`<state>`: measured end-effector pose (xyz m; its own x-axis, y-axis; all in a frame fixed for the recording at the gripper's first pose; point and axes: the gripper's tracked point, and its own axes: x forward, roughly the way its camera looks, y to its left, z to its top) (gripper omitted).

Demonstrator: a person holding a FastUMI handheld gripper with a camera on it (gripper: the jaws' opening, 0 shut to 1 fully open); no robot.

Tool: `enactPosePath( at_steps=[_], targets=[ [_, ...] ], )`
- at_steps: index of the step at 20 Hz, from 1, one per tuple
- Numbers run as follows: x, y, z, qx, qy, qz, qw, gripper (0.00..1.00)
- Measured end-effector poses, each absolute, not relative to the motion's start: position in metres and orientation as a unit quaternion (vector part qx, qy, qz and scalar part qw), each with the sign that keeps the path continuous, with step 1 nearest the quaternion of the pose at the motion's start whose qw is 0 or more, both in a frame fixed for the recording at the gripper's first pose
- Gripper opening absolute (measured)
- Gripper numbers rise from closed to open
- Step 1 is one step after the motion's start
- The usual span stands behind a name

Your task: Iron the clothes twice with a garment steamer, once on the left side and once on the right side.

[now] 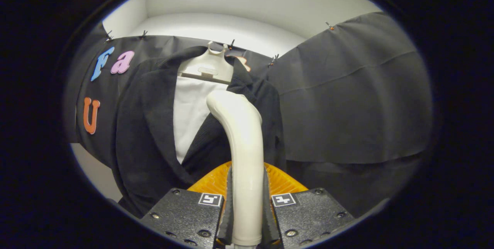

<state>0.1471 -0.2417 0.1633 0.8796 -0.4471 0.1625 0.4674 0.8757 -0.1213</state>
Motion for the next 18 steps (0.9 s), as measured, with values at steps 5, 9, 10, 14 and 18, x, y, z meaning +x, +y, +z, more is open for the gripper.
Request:
enactPosePath(
  at_steps=[5, 9, 10, 14, 18],
  targets=[
    [0.144, -0.243, 0.142, -0.078, -0.043, -0.246, 0.965, 0.34],
    [0.139, -0.249, 0.122, -0.072, -0.026, -0.258, 0.963, 0.34],
    [0.139, -0.251, 0.116, -0.070, -0.021, -0.259, 0.963, 0.34],
    [0.133, -0.256, 0.093, -0.062, -0.001, -0.263, 0.963, 0.34],
    [0.127, -0.262, 0.071, -0.063, 0.016, -0.276, 0.959, 0.34]
  ],
)
